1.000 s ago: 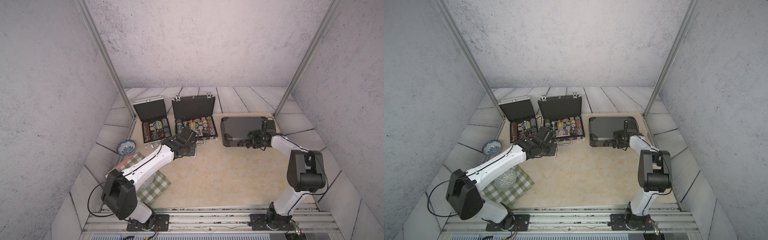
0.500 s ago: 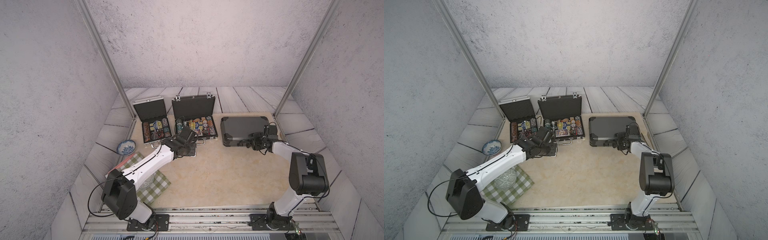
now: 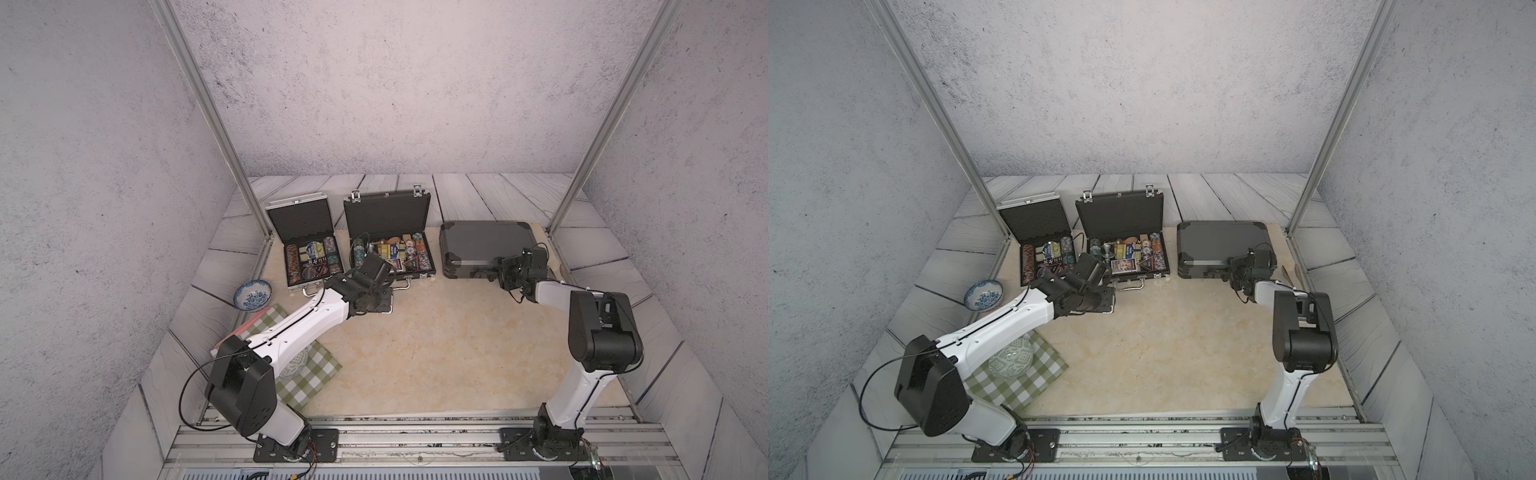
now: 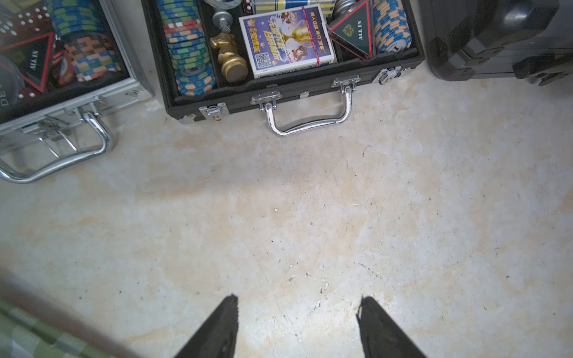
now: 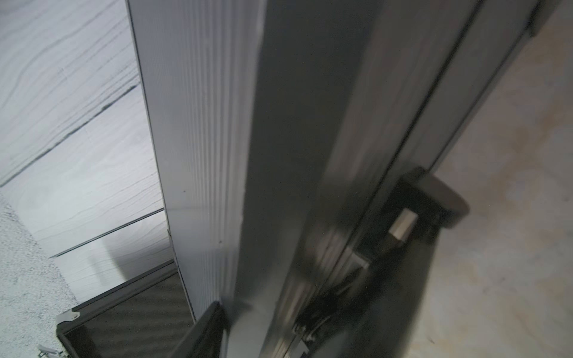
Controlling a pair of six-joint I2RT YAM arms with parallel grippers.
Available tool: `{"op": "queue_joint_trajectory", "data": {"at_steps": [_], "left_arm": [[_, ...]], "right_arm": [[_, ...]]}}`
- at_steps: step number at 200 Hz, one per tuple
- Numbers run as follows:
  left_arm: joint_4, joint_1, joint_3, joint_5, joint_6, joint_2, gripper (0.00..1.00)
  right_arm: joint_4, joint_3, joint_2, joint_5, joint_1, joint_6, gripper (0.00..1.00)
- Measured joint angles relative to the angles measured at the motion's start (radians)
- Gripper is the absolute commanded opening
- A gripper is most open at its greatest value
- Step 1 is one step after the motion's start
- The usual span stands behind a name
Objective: Close the poker set cases
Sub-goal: Move the poker set case to the center of the board.
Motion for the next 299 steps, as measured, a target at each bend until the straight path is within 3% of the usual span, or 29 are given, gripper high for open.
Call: {"op": "queue_joint_trajectory", "data": {"at_steps": [31, 97, 123, 156, 242, 299], "left_arm": [[-0.008, 0.01, 0.0, -0.009, 0.0, -0.004, 0.65], [-0.001, 0.11, 0.065, -0.04, -0.031, 0.063, 0.61], [0.022, 0.142, 0.081, -0.07, -0.072, 0.132, 0.6], [0.086, 0.202, 0.081, -0.071, -0.154, 0.211, 0.56], [0.18, 0.324, 0.259, 0.013, -0.204, 0.474, 0.38], [0.182, 0.365, 0.29, 0.026, -0.187, 0.524, 0.31]], "right_arm": [[-0.069, 0.019, -0.015, -0.013, -0.011, -0.085, 0.7], [-0.37, 0.092, -0.182, -0.176, -0.018, -0.447, 0.72], [-0.454, 0.106, -0.286, -0.24, 0.019, -0.582, 0.72], [-0.558, 0.134, -0.318, -0.281, 0.087, -0.725, 0.7], [-0.64, 0.079, -0.318, -0.304, 0.214, -0.81, 0.69], [-0.636, 0.05, -0.318, -0.305, 0.277, -0.809, 0.68]]}}
